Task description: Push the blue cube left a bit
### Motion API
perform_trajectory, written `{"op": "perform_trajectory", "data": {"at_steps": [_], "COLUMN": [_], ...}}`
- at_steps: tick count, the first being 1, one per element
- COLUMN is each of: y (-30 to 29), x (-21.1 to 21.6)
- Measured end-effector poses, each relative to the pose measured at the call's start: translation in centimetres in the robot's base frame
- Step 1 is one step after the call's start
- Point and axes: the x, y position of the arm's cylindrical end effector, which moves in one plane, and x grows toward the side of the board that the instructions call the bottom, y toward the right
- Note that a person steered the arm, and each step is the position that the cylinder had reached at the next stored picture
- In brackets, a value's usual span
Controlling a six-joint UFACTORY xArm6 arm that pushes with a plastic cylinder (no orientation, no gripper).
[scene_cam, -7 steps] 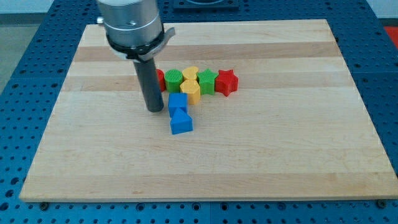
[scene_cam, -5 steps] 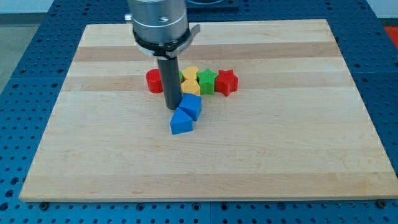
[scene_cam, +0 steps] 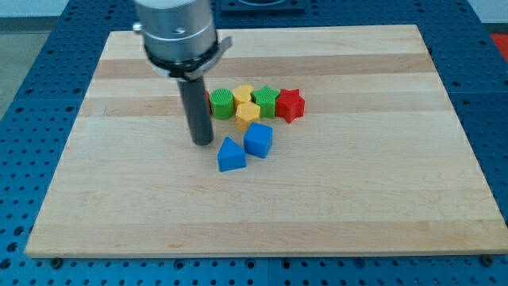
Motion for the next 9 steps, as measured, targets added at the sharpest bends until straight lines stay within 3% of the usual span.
{"op": "perform_trajectory", "data": {"at_steps": [2, 3, 5, 9], "y": [0.6, 5.8, 13.4, 9.8], "x": [6.8, 7.1, 4.3, 1.1]}}
